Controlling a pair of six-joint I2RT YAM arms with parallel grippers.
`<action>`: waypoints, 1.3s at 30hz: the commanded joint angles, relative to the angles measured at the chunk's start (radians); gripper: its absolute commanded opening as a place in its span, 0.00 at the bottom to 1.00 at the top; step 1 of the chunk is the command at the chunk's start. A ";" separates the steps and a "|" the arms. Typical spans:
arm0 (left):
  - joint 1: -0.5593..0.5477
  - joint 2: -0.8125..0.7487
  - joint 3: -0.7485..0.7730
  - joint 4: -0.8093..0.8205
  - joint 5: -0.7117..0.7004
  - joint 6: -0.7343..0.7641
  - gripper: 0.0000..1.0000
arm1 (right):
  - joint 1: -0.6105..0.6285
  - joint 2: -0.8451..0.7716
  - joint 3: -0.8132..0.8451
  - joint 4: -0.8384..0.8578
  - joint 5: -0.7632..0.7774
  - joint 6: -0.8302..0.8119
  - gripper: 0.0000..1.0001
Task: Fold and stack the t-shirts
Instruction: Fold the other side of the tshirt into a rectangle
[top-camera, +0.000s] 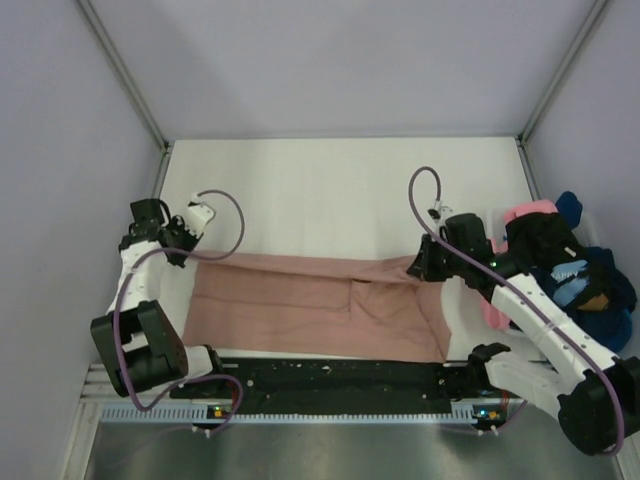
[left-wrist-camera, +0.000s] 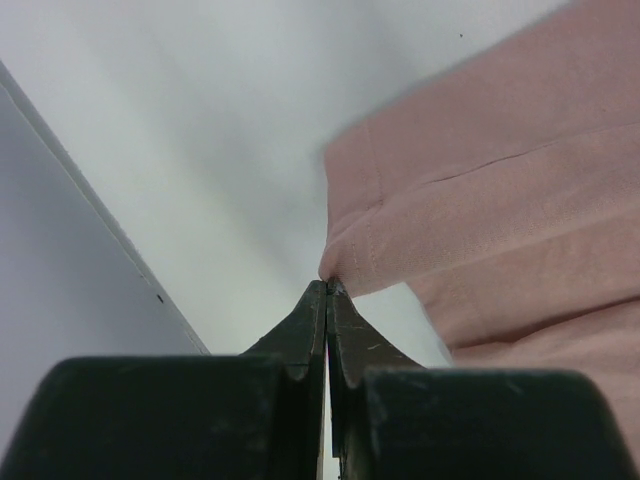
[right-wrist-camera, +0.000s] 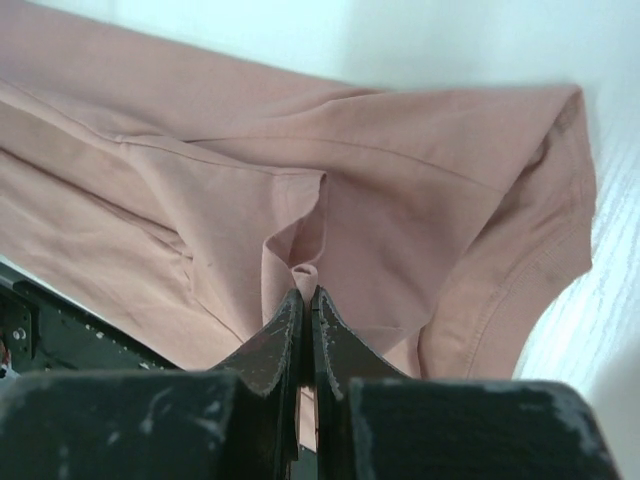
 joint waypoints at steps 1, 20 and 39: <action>0.010 -0.044 0.043 -0.010 0.018 0.013 0.00 | 0.008 -0.047 0.065 -0.088 0.044 -0.007 0.00; 0.035 0.093 -0.013 -0.206 -0.031 0.163 0.22 | 0.008 -0.015 -0.226 -0.012 -0.143 0.157 0.30; 0.039 -0.042 0.013 -0.245 0.182 0.235 0.42 | 0.078 0.249 0.042 0.140 -0.031 0.003 0.48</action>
